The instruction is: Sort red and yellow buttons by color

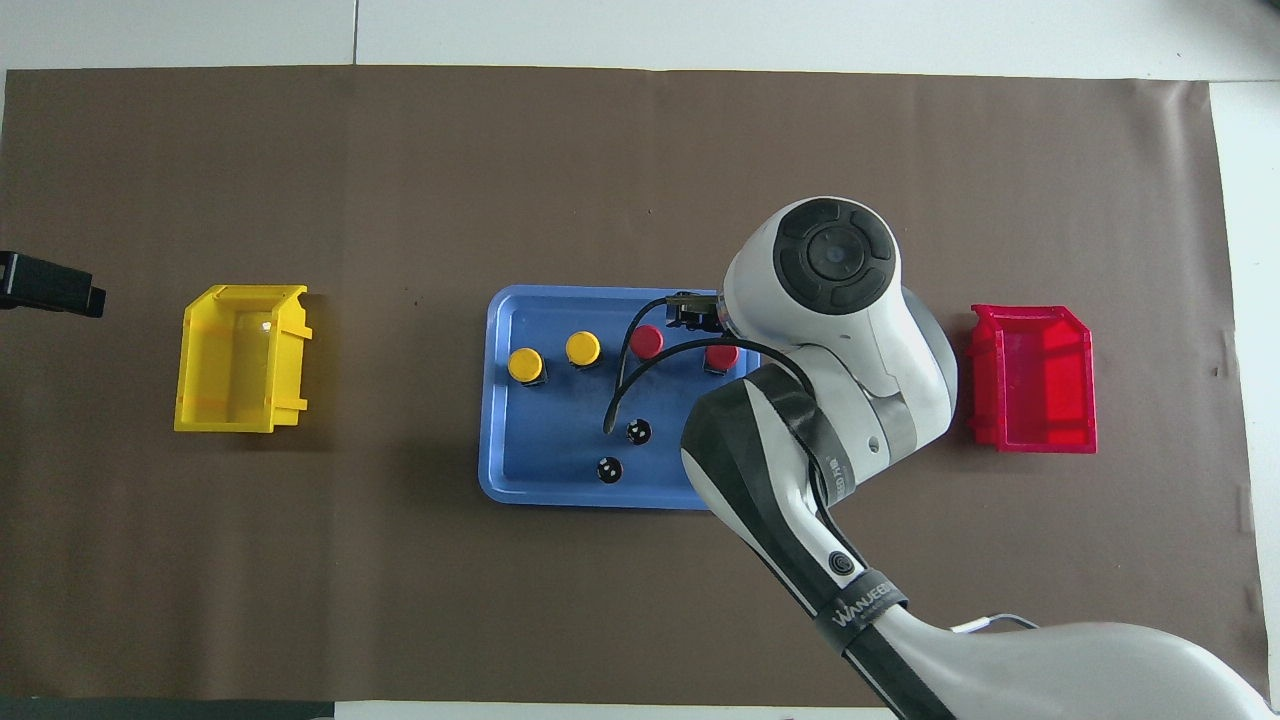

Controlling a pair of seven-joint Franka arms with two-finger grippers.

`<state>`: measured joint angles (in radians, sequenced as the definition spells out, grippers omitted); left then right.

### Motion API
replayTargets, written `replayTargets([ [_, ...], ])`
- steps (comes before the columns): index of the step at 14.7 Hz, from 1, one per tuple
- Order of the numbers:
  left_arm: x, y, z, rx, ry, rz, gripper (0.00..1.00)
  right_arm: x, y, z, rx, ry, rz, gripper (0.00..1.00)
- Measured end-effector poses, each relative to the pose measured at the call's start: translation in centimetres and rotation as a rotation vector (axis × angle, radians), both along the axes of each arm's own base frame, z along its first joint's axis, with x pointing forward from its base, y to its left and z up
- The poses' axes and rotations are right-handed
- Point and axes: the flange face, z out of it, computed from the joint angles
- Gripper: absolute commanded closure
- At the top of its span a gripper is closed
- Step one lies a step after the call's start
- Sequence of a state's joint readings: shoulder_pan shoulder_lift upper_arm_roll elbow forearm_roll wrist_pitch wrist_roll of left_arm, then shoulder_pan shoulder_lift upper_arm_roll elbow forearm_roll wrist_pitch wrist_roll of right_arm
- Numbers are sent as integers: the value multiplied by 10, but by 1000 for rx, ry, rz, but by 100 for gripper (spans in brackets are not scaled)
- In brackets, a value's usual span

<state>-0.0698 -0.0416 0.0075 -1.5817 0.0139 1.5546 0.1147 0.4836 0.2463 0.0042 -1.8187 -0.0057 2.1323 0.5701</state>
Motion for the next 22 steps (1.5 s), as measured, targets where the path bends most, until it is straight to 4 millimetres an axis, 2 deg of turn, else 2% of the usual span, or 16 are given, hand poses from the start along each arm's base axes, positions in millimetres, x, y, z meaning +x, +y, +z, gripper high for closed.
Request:
replayTargets([
  [4, 0, 0, 0, 0, 0, 0, 0, -3, 5, -31, -7, 14, 4, 14],
  [8, 0, -1, 0, 0, 0, -1, 0, -3, 5, -48, -10, 20, 3, 20],
  [10, 0, -3, 0, 0, 0, -5, 0, -2, 5, -57, -12, 23, 3, 28],
  [13, 0, -3, -1, 0, 2, -6, 0, -2, 6, -64, -16, 32, 3, 40],
  [16, 0, -4, -5, 0, 4, 1, 0, -5, 10, -65, -20, 38, 12, 44],
  [17, 1, -8, -9, -1, -12, 30, 0, -8, 14, -65, -21, 40, 19, 51],
  [18, 2, -20, -17, -6, -40, 76, 0, -9, 16, -65, -22, 42, 23, 62],
  [19, 2, -45, -30, -16, -75, 128, 0, -10, 17, -65, -23, 43, 25, 74],
  [20, -1, -79, -49, -26, -105, 168, 0, -10, 16, -66, -25, 48, 24, 82],
  [22, -18, -154, -88, -37, -127, 193, 0, -9, 12, -63, -43, 77, 24, 85],
])
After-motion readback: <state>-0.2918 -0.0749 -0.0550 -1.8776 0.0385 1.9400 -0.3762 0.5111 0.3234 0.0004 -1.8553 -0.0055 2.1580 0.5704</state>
